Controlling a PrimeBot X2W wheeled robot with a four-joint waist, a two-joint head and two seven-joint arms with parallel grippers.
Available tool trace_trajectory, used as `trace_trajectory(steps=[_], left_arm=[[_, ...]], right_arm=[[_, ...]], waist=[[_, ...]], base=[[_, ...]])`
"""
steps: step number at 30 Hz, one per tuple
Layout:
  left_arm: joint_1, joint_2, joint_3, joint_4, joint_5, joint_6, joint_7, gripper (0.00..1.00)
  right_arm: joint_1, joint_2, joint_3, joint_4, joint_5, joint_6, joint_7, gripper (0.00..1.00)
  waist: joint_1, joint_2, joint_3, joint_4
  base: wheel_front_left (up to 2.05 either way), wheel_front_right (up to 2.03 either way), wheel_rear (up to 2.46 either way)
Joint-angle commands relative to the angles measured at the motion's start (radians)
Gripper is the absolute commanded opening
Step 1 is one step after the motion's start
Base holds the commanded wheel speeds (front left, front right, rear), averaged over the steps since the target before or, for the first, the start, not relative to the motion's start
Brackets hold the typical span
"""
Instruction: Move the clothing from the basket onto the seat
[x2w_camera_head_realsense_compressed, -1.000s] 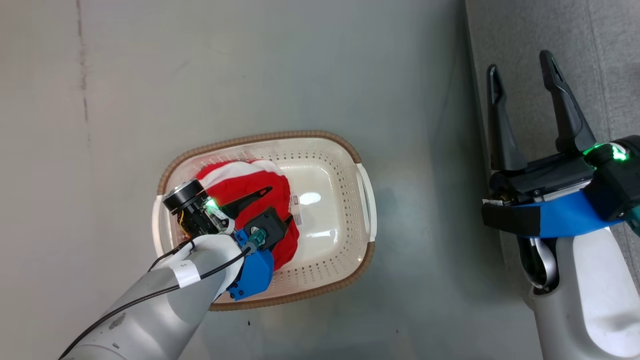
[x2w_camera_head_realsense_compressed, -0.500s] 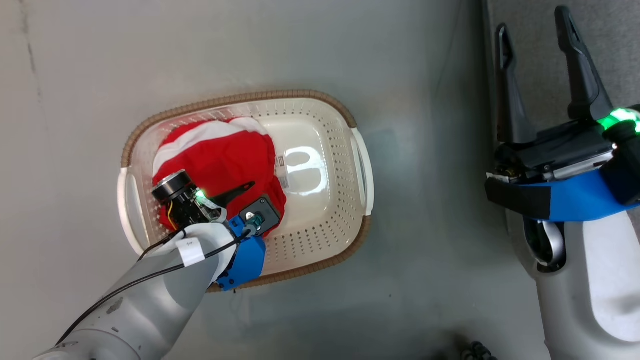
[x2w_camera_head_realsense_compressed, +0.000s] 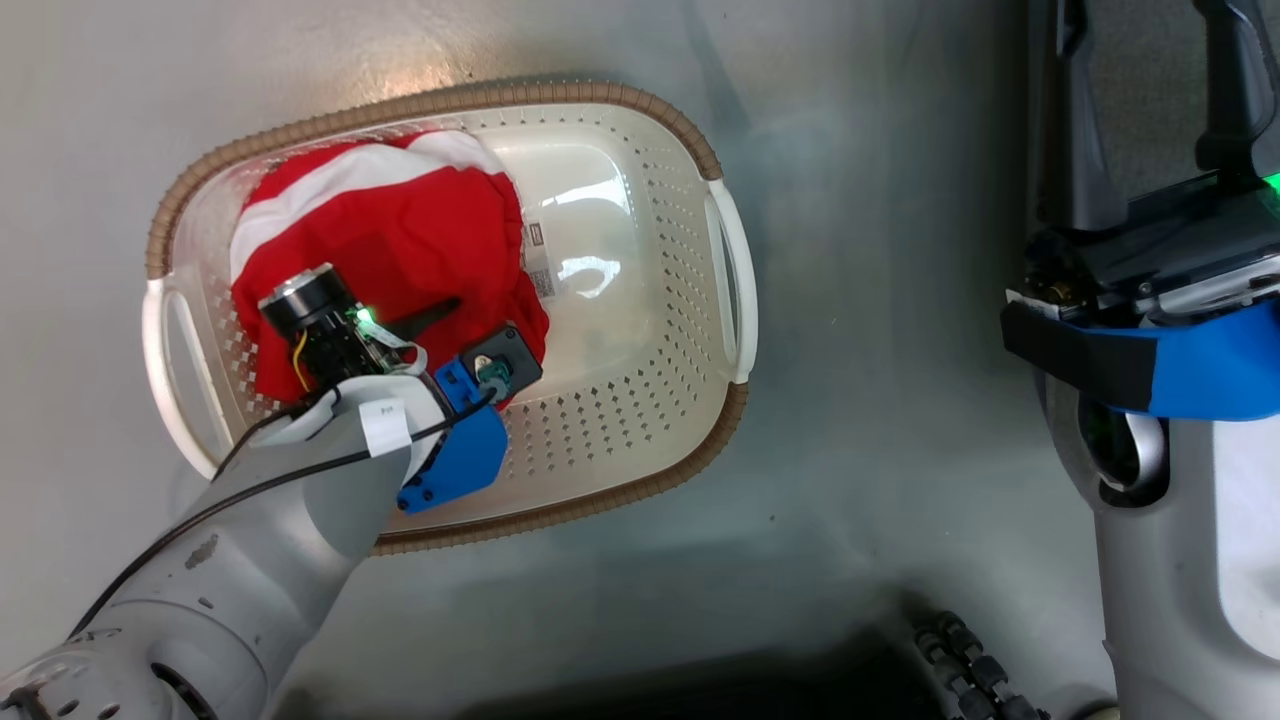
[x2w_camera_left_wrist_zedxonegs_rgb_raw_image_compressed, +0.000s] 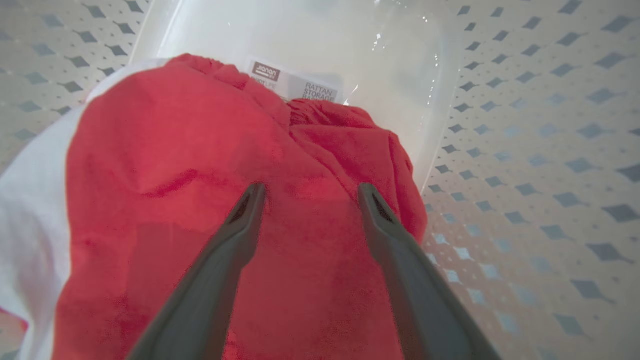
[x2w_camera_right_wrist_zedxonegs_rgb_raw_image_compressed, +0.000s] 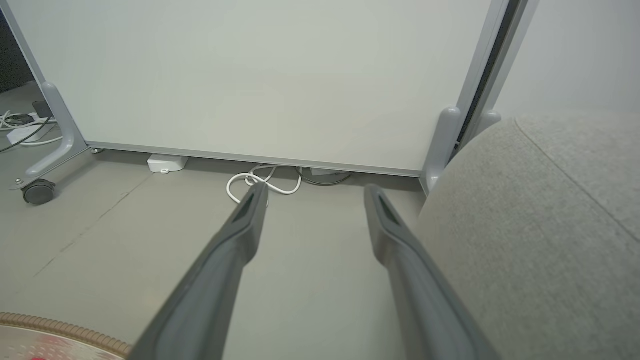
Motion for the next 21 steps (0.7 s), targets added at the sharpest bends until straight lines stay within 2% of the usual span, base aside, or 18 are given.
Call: trace_trajectory(steps=[1, 16, 21], left_arm=[[-0.024, 0.005, -0.002, 0.013, -0.006, -0.001, 0.008, 1.00], [-0.071, 0.015, -0.002, 0.051, -0.044, -0.001, 0.059, 1.00], [-0.078, 0.018, -0.002, 0.057, -0.007, -0.001, 0.069, 1.00]], right_arm=[[-0.015, 0.001, -0.004, -0.013, -0.008, 0.000, 0.000, 1.00], [0.034, 0.004, 0.008, -0.115, -0.014, 0.000, 0.000, 1.00], [0.062, 0.004, 0.008, -0.151, -0.011, 0.000, 0.000, 1.00]], waist=[[-0.0001, 0.0000, 0.024, -0.004], [-0.0001, 0.0000, 0.085, -0.018], [-0.0001, 0.0000, 0.088, -0.023]], base=[[0.00, 0.00, 0.00], [0.00, 0.00, 0.00], [0.00, 0.00, 0.00]])
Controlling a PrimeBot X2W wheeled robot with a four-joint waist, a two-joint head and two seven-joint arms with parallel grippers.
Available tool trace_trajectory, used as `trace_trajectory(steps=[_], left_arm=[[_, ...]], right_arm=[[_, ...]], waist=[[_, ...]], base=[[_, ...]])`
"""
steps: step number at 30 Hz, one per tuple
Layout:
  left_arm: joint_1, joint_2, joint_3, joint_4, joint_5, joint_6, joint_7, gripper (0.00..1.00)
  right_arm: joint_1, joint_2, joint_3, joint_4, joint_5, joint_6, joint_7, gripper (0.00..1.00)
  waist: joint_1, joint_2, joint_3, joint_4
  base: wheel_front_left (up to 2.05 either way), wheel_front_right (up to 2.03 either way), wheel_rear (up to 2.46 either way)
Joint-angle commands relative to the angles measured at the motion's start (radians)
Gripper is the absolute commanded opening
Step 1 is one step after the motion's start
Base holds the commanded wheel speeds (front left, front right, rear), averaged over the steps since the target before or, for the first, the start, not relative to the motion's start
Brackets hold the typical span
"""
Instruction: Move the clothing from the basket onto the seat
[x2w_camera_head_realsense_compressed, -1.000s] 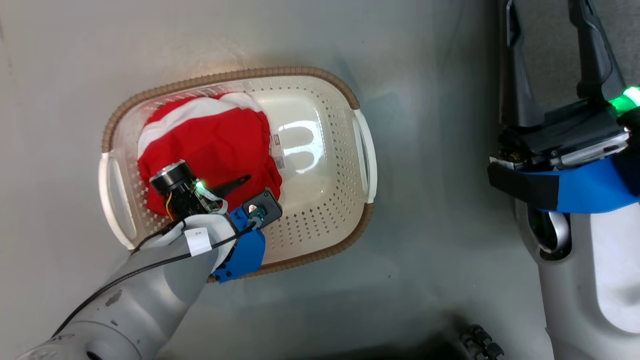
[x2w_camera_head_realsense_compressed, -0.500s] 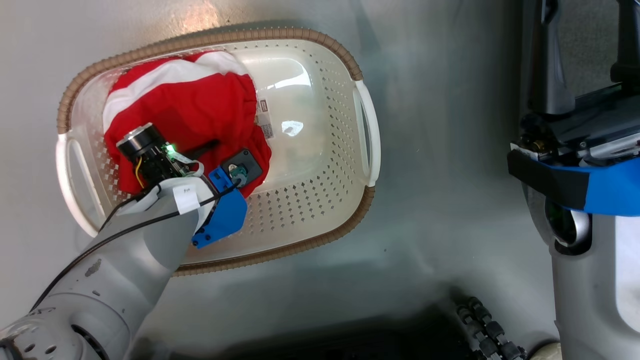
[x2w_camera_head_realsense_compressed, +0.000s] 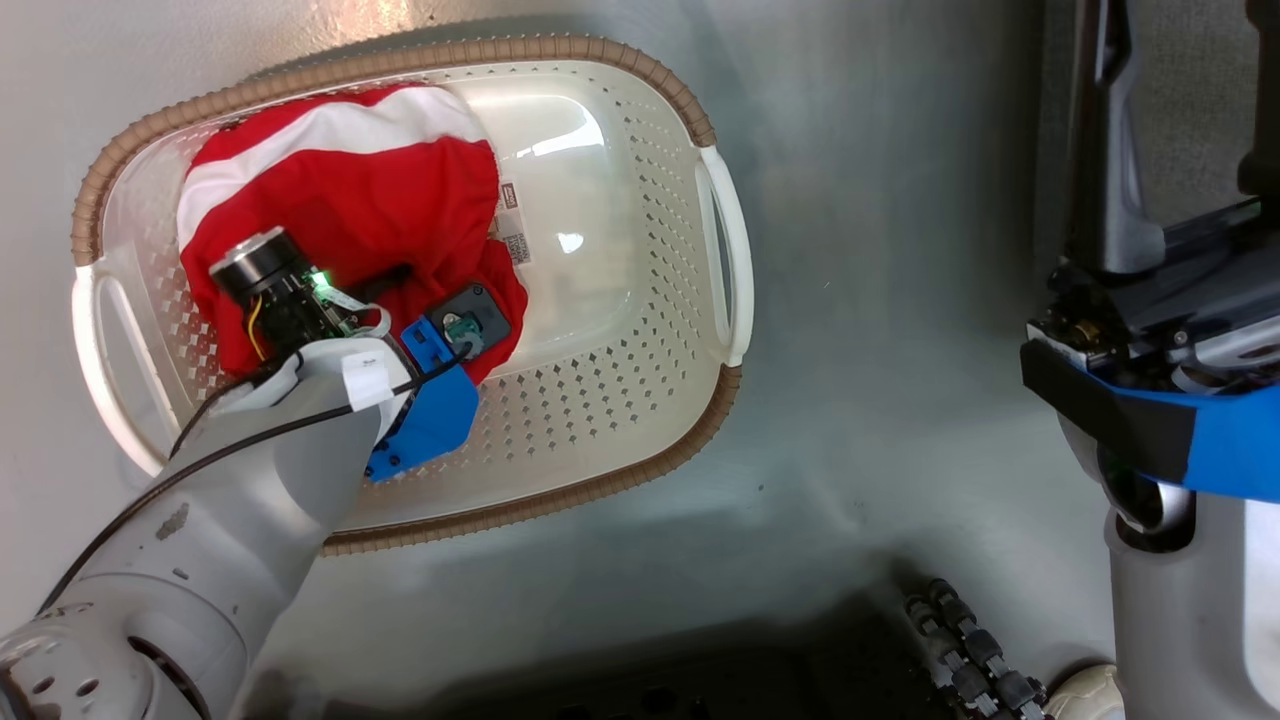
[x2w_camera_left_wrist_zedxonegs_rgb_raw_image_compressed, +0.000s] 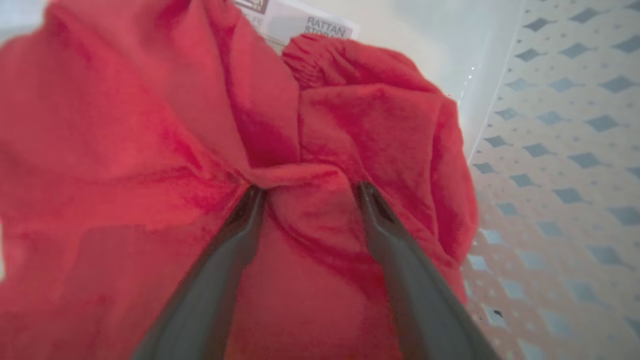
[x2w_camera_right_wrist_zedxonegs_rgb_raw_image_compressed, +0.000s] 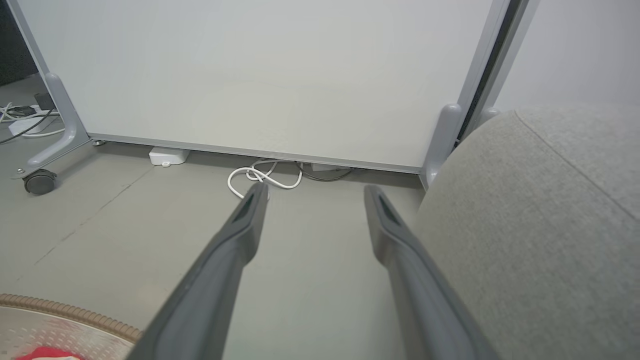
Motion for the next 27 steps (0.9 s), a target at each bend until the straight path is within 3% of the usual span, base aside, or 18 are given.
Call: trace_trajectory(steps=[1, 2, 3, 14, 27], left_arm=[[-0.025, 0.007, -0.001, 0.005, 0.010, -0.001, 0.000, 0.72], [-0.028, 0.006, -0.002, 0.007, 0.023, -0.001, -0.003, 0.28], [-0.026, 0.004, -0.001, 0.009, 0.022, -0.001, -0.007, 0.00], [-0.043, -0.024, -0.002, 0.010, -0.013, -0.001, -0.073, 0.00], [0.036, -0.099, 0.019, 0.022, -0.121, -0.001, -0.206, 0.00]], right_arm=[[0.008, 0.001, -0.002, -0.008, -0.002, 0.000, 0.000, 1.00], [0.011, 0.001, -0.004, -0.011, -0.002, 0.000, 0.000, 1.00], [0.012, 0.001, -0.006, -0.013, -0.002, 0.000, 0.000, 1.00], [-0.009, 0.001, -0.016, -0.003, 0.001, 0.000, 0.000, 1.00], [0.012, -0.001, -0.029, 0.072, -0.016, 0.000, 0.000, 1.00]], waist=[[0.0000, 0.0000, 0.000, 0.000], [0.0000, 0.0000, 0.001, 0.002], [0.0000, 0.0000, 0.000, 0.003], [0.0000, 0.0000, -0.022, 0.025], [0.0000, 0.0000, -0.209, 0.094]], base=[[0.00, 0.00, 0.00], [0.00, 0.00, 0.00], [0.00, 0.00, 0.00], [0.00, 0.00, 0.00], [0.00, 0.00, 0.00]])
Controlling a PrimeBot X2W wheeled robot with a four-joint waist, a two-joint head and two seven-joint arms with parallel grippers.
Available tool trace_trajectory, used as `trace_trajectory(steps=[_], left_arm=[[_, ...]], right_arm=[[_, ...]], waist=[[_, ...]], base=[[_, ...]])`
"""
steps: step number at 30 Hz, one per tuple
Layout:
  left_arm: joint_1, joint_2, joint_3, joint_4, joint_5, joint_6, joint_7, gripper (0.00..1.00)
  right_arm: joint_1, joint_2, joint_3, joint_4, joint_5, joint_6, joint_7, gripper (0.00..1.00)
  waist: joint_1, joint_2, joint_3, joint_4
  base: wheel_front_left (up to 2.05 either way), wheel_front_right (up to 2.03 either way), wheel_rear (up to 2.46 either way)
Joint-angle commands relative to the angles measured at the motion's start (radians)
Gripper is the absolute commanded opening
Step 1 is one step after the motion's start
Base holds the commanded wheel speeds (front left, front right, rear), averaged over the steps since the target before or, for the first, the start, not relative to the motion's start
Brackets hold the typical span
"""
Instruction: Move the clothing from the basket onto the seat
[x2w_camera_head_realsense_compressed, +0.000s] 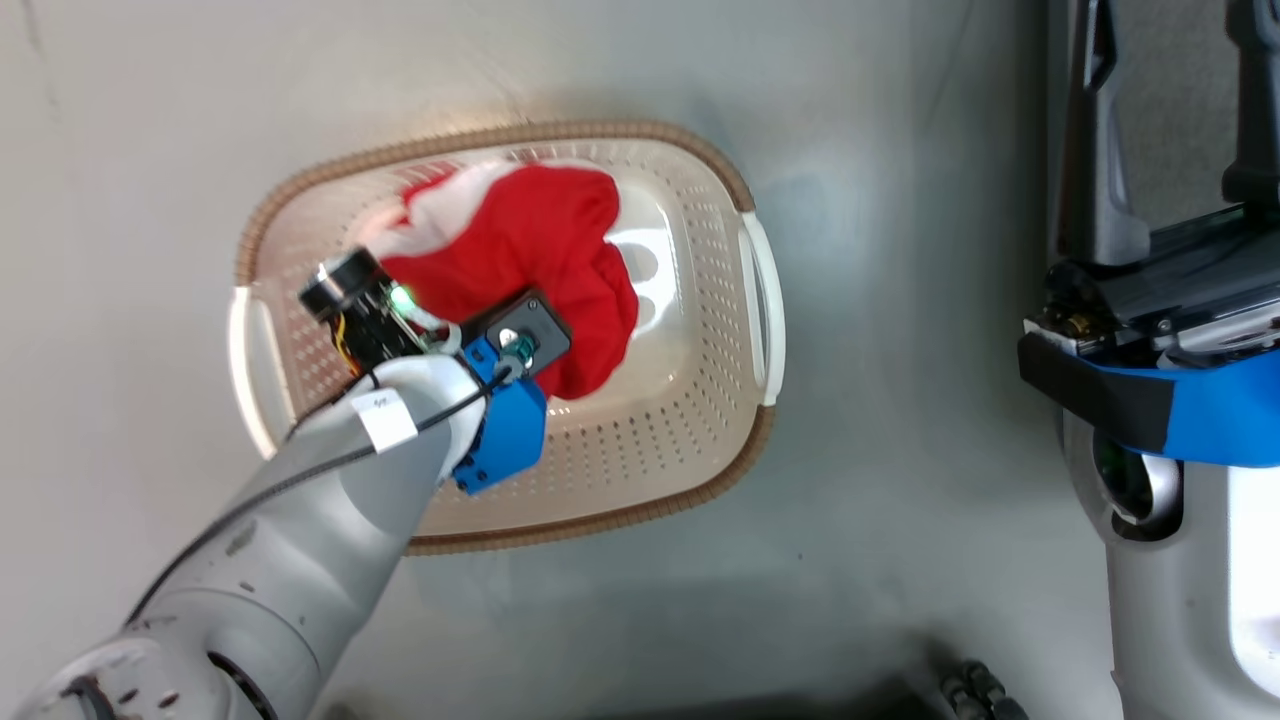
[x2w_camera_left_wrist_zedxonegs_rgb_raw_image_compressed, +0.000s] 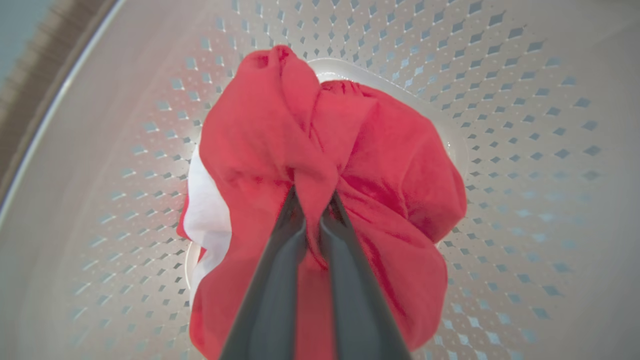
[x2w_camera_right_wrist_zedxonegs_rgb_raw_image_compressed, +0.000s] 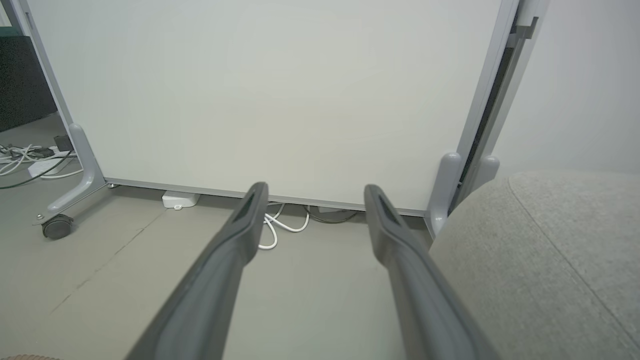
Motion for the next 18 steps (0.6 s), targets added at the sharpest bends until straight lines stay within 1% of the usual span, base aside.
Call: trace_trajectory(steps=[1, 6, 10, 12, 18], left_arm=[[0.017, -0.005, 0.006, 0.003, -0.009, -0.001, -0.010, 0.00], [0.059, -0.024, 0.021, -0.001, -0.040, 0.000, -0.040, 0.00], [0.097, -0.032, 0.035, -0.022, -0.052, 0.010, -0.050, 0.00], [0.113, -0.033, 0.050, -0.056, -0.060, 0.018, -0.051, 0.00], [0.190, 0.010, 0.116, -0.181, -0.065, 0.051, -0.051, 0.00]], right_arm=[[0.012, -0.002, -0.002, 0.006, 0.000, 0.000, 0.000, 1.00], [0.042, -0.003, -0.010, 0.045, 0.008, 0.000, 0.000, 1.00], [0.071, -0.007, -0.016, 0.075, 0.013, 0.000, 0.000, 1.00], [0.085, -0.009, -0.018, 0.088, 0.016, 0.000, 0.000, 1.00], [0.128, -0.012, -0.017, 0.125, 0.024, 0.000, 0.000, 1.00]], waist=[[0.0000, 0.0000, -0.057, 0.022], [0.0000, 0.0000, -0.155, 0.037], [0.0000, 0.0000, -0.238, 0.046], [0.0000, 0.0000, -0.278, 0.050], [0.0000, 0.0000, -0.396, 0.060]], base=[[0.00, 0.00, 0.00], [0.00, 0.00, 0.00], [0.00, 0.00, 0.00], [0.00, 0.00, 0.00], [0.00, 0.00, 0.00]])
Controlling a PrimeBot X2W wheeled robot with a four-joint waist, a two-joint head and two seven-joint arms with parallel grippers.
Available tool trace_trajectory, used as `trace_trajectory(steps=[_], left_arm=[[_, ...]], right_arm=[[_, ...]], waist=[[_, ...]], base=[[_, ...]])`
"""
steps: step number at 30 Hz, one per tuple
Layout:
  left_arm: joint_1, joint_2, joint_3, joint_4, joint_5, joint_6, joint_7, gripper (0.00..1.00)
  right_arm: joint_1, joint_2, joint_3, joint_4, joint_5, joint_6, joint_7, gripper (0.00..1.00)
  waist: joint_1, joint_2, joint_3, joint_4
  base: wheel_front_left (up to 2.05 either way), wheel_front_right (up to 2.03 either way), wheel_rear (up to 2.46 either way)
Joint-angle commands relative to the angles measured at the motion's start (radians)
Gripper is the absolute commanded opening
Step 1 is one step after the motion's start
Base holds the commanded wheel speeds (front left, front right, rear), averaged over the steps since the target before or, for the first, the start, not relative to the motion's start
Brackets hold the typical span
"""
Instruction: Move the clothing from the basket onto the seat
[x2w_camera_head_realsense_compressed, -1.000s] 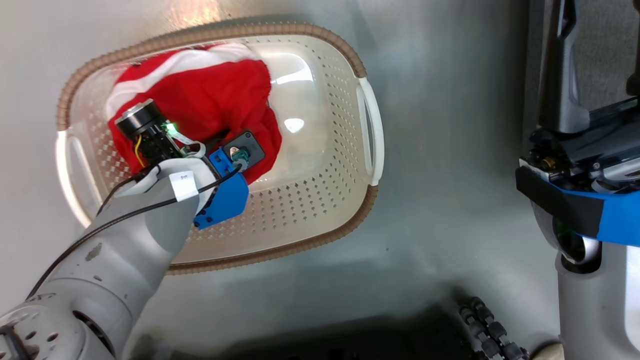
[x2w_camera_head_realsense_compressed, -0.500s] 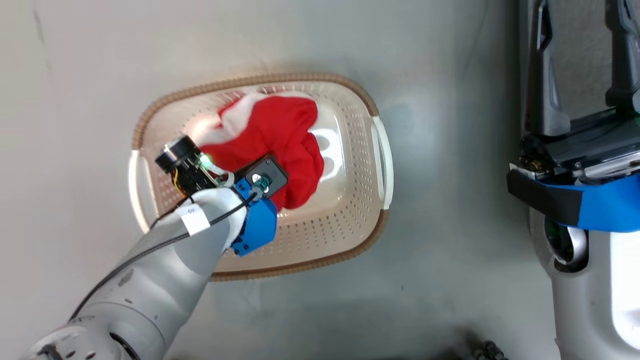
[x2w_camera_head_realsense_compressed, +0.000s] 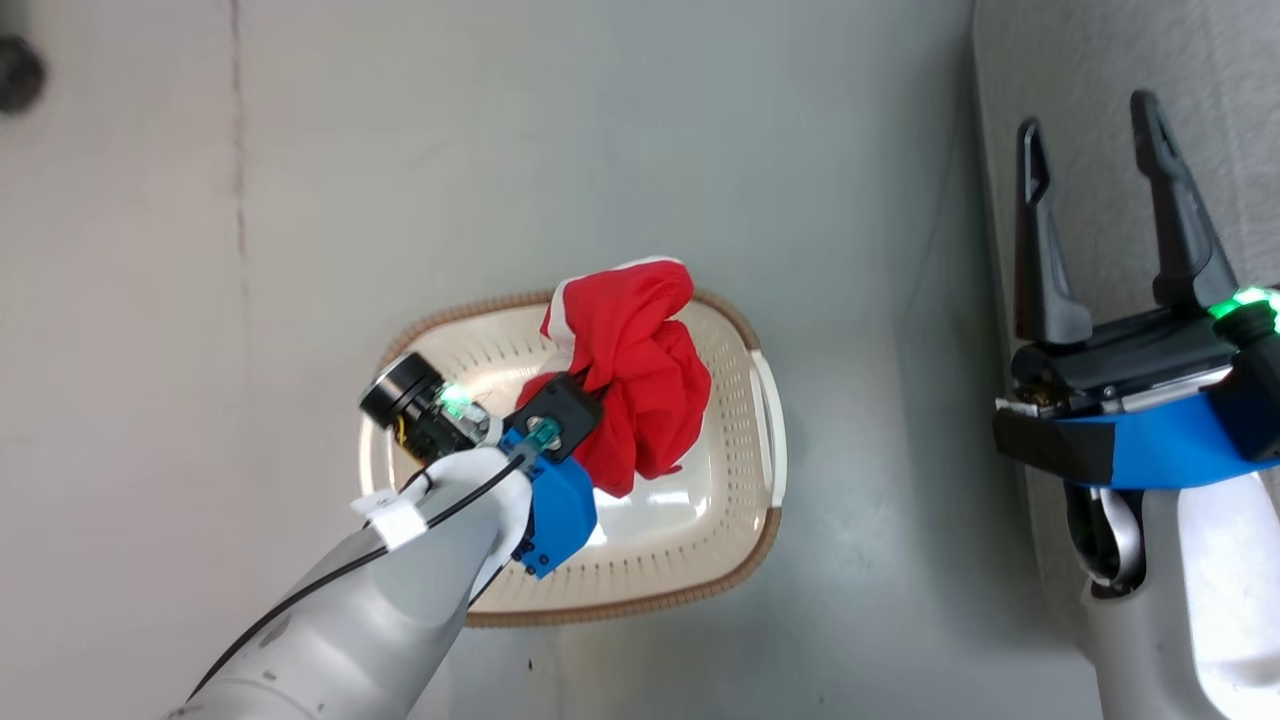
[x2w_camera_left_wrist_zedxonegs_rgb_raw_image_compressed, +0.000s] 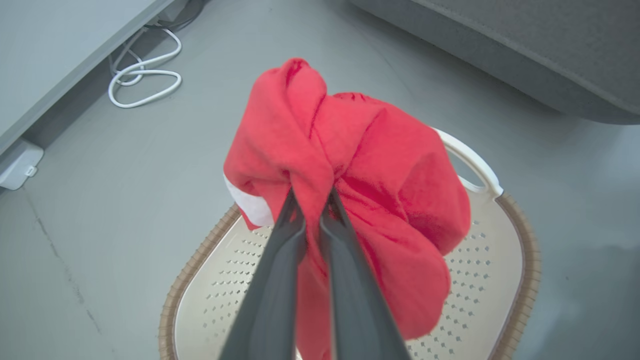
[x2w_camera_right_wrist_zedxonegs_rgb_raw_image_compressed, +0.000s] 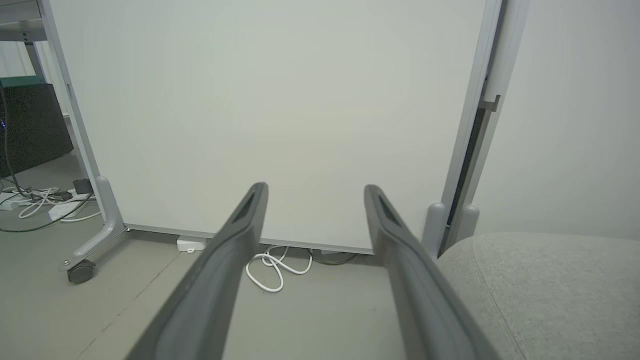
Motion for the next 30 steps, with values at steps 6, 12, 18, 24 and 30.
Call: trace_trajectory(steps=[6, 12, 18, 24, 30], left_arm=[[0.099, 0.051, 0.103, -0.140, 0.013, 0.037, -0.005, 0.00], [0.163, 0.076, 0.196, -0.250, 0.043, 0.056, -0.004, 0.00], [0.206, 0.086, 0.288, -0.354, 0.083, 0.063, -0.005, 0.00], [0.238, 0.089, 0.377, -0.469, 0.126, 0.060, -0.005, 0.00], [0.260, 0.084, 0.438, -0.557, 0.174, 0.048, -0.005, 0.00]], right_arm=[[0.066, -0.006, -0.006, 0.040, 0.009, 0.000, 0.000, 1.00], [0.112, -0.005, -0.013, 0.065, 0.014, 0.000, 0.000, 1.00], [0.148, -0.004, -0.015, 0.086, 0.025, 0.000, 0.000, 1.00], [0.173, -0.002, -0.008, 0.101, 0.037, 0.000, 0.000, 1.00], [0.194, 0.001, 0.000, 0.109, 0.044, 0.000, 0.000, 1.00]], waist=[[0.0001, -0.0001, -0.178, 0.027], [0.0001, -0.0001, -0.262, 0.044], [0.0001, -0.0001, -0.324, 0.058], [0.0001, -0.0001, -0.371, 0.064], [0.0001, -0.0001, -0.409, 0.064]], base=[[0.00, 0.00, 0.00], [0.00, 0.00, 0.00], [0.00, 0.00, 0.00], [0.00, 0.00, 0.00], [0.00, 0.00, 0.00]])
